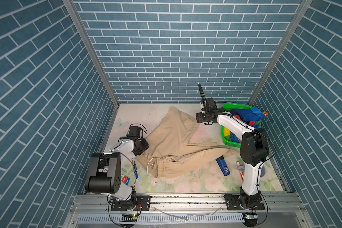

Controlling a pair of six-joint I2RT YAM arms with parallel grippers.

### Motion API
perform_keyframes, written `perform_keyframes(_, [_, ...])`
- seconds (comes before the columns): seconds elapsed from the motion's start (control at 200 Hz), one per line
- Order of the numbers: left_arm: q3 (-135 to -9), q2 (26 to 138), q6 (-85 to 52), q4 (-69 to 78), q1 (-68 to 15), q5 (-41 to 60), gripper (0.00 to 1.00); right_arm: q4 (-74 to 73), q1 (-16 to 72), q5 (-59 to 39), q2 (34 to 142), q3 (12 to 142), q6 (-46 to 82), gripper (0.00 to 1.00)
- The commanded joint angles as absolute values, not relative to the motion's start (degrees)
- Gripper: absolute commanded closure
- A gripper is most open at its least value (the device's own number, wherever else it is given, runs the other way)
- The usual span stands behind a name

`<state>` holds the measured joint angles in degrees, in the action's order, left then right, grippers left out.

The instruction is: Fold and stack the shorts

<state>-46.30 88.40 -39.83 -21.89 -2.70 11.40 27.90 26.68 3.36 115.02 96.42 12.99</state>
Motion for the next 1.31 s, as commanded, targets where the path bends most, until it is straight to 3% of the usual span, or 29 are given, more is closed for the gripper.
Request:
perform_keyframes(0.0, [-49.7, 90.8, -36.6, -25.3, -4.4, 7.1, 0.64, 29.1, 25.5, 2.0, 117.0, 99.5, 11.4, 0.29])
perform_keyframes(0.035, [-51.0, 91.8, -36.1, -26.1, -4.8, 6.4, 0.67, 29.0, 25.4, 1.6, 117.4, 99.8, 11.6, 0.29])
perform_keyframes(0.205, [-56.9, 97.5, -33.6, -30.4, -5.1, 4.2, 1.0, 30.3, 24.9, -0.8, 120.4, 102.2, 11.9, 0.28])
perform_keyframes(0.405, [-59.8, 101.3, -33.6, -30.2, -5.2, 2.4, 1.0, 33.4, 24.8, -4.7, 125.2, 107.3, 11.9, 0.3])
perform_keyframes(0.575, [-65.3, 104.0, -33.6, -30.9, -5.2, 0.3, 1.0, 37.7, 24.5, -7.2, 133.1, 115.2, 11.6, 0.48])
perform_keyframes(0.745, [-76.1, 109.7, -32.2, -32.0, -5.2, -1.7, 1.0, 38.3, 23.3, -7.8, 135.5, 118.4, 13.1, 0.48])
perform_keyframes(1.25, [-143.4, 145.2, -21.4, -55.3, -5.2, -6.7, 1.0, 38.0, 20.2, -3.2, 134.9, 118.2, 15.6, 0.48])
perform_keyframes(1.3, [-147.0, 146.6, -21.2, -57.2, -5.3, -6.1, 0.91, 37.9, 19.8, -4.0, 135.1, 118.1, 15.9, 0.49])
